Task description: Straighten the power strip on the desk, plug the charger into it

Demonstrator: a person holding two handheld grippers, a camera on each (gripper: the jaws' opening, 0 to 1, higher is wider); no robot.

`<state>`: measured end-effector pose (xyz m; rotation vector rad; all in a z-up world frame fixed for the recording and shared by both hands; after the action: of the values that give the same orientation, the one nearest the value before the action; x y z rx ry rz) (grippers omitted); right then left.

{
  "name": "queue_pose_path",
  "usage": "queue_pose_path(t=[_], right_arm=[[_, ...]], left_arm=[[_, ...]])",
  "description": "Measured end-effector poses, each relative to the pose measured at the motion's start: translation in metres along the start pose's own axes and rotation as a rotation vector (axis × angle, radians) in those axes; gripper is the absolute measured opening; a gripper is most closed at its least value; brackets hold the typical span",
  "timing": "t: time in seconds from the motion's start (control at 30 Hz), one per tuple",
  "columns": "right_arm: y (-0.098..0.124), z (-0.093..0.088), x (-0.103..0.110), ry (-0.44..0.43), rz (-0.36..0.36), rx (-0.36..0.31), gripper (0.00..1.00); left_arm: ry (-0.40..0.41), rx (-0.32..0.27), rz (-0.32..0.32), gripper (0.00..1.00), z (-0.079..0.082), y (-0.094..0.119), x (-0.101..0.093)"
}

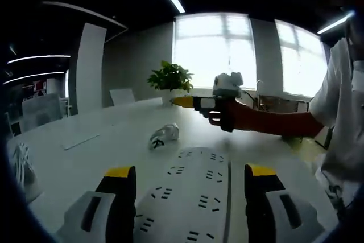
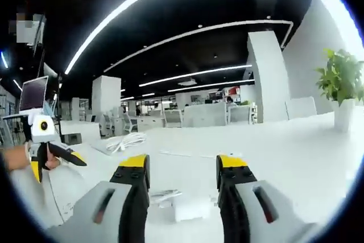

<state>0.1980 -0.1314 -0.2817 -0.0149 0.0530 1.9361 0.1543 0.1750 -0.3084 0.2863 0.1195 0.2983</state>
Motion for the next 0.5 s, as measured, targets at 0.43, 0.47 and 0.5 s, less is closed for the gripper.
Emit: queue_pose_path(t=[0.43,0.47,0.5], right_arm=[[-0.003,-0.030,0.040,0.223,-0.151,0.322,0.82],[-0.007,-0.027,0.044,0.305,-0.149,0.322,0.81],[-0.011,-0.025,0.049,0.363,-0.124,0.313,0.78]], left_arm=[[0.005,0.001,-0.005,0.78,-0.001,0.000,0.000],[0.004,0.001,-0.005,0.78,-0.001,0.000,0.000],[0.006,0.000,-0.006,0.78,-0.001,0.000,0.000]])
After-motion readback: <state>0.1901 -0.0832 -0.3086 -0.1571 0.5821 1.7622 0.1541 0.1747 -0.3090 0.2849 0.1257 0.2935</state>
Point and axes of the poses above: the point that each gripper's makers call its tool centre point, and the gripper's own axes: y roughly backward along the fingers, x roughly to its left, z roughly out of its top, the point moved 9 cm from there along y, roughly backward along the fingers, and after that the axes turned 4 degrees about x, right-handed, at the moved point
